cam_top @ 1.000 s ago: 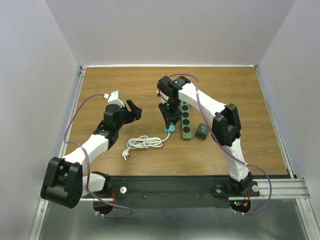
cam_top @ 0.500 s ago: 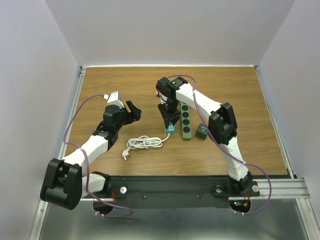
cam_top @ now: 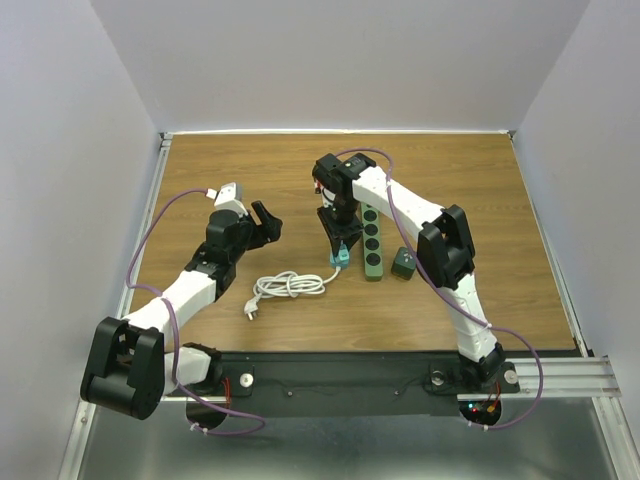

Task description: Insert the plug

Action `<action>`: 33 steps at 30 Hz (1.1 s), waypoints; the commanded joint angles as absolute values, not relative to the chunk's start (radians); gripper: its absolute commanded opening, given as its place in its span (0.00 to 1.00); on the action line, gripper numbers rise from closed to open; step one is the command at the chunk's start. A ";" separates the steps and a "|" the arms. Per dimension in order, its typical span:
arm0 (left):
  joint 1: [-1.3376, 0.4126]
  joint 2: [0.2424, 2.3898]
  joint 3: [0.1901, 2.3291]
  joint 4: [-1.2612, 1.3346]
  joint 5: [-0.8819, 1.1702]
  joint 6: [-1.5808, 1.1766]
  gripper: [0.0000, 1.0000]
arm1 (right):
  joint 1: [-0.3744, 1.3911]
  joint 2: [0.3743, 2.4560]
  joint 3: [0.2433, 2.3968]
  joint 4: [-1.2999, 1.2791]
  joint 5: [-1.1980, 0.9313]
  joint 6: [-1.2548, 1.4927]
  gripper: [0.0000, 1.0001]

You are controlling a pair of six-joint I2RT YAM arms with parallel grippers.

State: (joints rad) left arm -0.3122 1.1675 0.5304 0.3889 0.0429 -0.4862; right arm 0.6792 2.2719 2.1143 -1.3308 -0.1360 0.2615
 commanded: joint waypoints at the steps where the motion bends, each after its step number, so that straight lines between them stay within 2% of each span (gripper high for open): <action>1: -0.307 1.137 0.509 0.413 0.038 -0.466 0.82 | 0.670 2.256 2.117 -1.292 -0.051 0.271 0.00; 33: -0.298 1.123 0.486 0.413 0.035 -0.469 0.81 | 0.661 2.226 2.134 -1.167 -0.012 0.337 0.00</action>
State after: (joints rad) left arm -0.3058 1.1599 0.4976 0.3885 0.0422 -0.4862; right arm 0.6792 2.2669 2.1109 -1.2930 -0.1040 0.3336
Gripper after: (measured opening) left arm 0.815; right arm 0.368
